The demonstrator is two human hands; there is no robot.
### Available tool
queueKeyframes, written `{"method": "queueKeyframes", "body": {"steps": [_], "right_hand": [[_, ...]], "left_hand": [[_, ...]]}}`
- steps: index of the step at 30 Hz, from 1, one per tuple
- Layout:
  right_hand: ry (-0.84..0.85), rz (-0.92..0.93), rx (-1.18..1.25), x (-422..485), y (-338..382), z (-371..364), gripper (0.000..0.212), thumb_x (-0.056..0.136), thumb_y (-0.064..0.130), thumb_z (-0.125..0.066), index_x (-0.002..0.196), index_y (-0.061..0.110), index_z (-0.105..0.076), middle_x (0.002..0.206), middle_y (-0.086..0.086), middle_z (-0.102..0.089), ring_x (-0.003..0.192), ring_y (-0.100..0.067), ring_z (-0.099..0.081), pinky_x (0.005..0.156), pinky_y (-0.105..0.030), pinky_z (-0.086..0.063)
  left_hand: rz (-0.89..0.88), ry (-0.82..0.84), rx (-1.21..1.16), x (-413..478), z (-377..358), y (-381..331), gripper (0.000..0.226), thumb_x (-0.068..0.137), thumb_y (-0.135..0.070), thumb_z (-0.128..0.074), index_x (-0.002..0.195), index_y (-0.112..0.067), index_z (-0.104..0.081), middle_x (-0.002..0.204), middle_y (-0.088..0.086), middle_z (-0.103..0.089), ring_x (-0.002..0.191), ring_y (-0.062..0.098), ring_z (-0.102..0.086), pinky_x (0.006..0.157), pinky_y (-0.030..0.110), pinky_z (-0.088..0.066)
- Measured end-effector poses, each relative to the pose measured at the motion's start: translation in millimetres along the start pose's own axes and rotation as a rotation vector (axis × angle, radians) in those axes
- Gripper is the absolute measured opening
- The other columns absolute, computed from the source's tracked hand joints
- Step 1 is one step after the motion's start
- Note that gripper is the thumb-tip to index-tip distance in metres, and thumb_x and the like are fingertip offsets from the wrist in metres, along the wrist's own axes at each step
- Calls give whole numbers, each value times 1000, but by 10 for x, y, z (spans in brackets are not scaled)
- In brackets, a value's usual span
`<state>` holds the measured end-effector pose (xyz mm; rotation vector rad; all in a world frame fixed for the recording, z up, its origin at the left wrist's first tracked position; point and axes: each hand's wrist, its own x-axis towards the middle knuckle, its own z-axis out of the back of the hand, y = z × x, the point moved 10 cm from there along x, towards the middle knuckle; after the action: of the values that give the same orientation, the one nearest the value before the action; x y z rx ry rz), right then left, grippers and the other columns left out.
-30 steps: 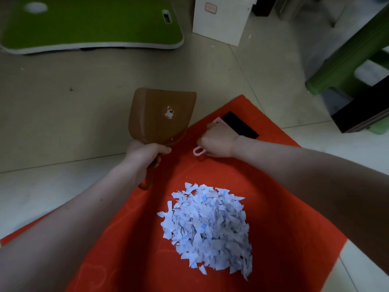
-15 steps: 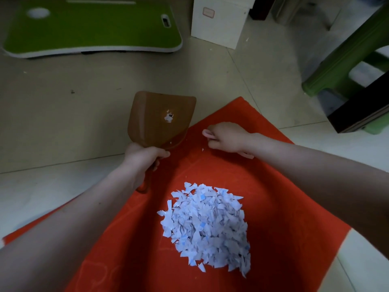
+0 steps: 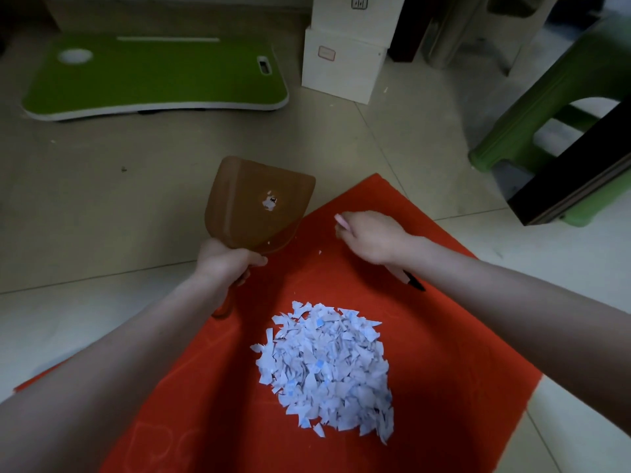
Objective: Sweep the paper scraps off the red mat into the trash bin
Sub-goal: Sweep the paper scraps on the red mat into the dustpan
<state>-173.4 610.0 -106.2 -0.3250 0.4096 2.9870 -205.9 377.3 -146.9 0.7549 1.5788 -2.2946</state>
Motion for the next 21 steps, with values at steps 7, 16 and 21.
{"method": "queueKeyframes", "body": {"steps": [7,16,21], "right_hand": [[-239,93,86,-27,111,232,33,97,38,-45,125,26,-60,134,-12,-37,126,-28,-38,96,-38,-43],[-308,-260,415,93,-397,86,34,90,39,-54,81,8,-65,70,-6,-67,69,-22,-66,64,-33,-51],[-349,-137,637,140,-32,267,18,91,16,-54,91,6,-69,81,-8,-72,69,-8,-66,64,-15,-49]], "left_hand": [[-14,-18,-19,56,120,-6,25,68,3,-78,74,-6,-55,55,10,-48,37,15,-41,36,21,-34],[37,-19,-12,40,141,110,25,69,2,-78,71,-7,-54,55,9,-48,43,17,-42,35,20,-35],[23,-51,-62,78,208,94,24,69,4,-76,69,-7,-55,59,10,-50,44,17,-42,44,27,-36]]}}
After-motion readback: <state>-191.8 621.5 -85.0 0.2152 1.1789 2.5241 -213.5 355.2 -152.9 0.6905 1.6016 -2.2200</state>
